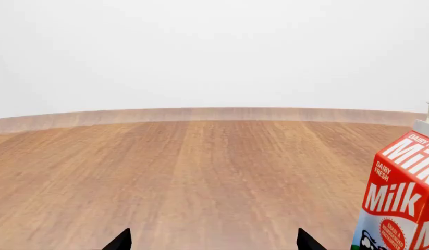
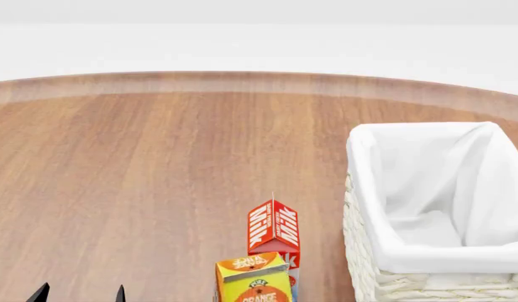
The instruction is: Pick up the orange juice, and put it in the basket.
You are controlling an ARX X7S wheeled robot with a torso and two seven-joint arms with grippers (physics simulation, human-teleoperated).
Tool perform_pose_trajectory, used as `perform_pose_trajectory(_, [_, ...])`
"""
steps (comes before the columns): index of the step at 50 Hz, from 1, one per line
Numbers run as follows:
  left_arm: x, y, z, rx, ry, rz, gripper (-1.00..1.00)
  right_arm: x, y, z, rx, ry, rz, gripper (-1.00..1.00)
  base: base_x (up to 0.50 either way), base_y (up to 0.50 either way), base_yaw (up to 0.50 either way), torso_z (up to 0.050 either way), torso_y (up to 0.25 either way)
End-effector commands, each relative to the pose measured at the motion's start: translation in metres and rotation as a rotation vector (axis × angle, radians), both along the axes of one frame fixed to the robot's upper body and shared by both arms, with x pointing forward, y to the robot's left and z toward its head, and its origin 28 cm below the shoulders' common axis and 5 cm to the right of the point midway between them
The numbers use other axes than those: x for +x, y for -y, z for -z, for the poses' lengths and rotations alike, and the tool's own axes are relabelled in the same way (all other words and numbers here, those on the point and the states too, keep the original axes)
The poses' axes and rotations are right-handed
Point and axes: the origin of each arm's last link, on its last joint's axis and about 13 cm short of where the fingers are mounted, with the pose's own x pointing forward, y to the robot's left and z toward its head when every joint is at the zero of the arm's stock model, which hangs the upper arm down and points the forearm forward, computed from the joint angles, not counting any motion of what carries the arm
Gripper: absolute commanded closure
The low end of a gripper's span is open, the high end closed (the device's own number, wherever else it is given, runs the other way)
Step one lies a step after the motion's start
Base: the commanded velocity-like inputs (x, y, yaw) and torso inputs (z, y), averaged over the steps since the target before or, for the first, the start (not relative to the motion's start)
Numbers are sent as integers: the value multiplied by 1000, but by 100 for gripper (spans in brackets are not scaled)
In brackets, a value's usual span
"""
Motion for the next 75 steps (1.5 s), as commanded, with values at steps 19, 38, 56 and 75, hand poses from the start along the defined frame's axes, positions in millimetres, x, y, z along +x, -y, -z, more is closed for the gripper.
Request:
perform_pose_trajectory(19, [0,0,0,0,0,0,-100,2,3,-30,-11,99,28,100,0,0,0,0,1])
perform_pose_trajectory(38, [0,0,0,0,0,0,-100,-2,8,-51,-2,145,43,100,0,0,0,0,1])
perform_pose_trajectory(56, [0,0,0,0,0,0,-100,-7,10,-70,0,193,60,100,0,0,0,0,1])
perform_pose_trajectory(75, [0,0,0,0,0,0,-100,-6,11,-93,-20,252,85,100,0,0,0,1,1])
